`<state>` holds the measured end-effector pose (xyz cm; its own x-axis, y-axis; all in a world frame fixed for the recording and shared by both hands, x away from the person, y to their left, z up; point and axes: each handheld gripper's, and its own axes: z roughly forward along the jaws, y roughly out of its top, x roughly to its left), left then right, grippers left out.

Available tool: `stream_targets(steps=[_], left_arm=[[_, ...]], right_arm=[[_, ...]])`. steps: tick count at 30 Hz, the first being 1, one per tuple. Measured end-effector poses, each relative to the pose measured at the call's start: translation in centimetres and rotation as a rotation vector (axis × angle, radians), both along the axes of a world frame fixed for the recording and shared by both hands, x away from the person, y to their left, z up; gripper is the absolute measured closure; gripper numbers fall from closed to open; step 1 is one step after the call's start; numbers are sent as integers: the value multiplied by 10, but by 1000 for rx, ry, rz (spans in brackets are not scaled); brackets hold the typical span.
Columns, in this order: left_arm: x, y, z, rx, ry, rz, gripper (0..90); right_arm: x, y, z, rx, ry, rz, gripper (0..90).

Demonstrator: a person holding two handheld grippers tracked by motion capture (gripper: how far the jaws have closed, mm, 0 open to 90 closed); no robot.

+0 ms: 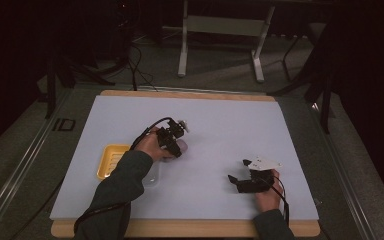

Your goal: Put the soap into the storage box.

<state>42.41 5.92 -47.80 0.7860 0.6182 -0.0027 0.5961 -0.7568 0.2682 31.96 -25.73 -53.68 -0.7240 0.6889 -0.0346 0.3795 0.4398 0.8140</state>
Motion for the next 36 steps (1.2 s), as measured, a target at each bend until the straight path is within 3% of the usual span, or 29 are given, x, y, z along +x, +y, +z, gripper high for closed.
stream_targets(steps=[8,10,22,36], left_arm=[[-2,3,4,-11,-5,40,498],[-3,5,6,-5,-28,85,498],[-6,17,13,-26,-57,171,498],[-13,28,21,-59,-81,226,498]], right_arm=[[0,0,0,1,0,0,144],[0,0,0,1,0,0,144],[0,0,0,4,-3,-1,144],[0,0,0,6,-5,0,144]])
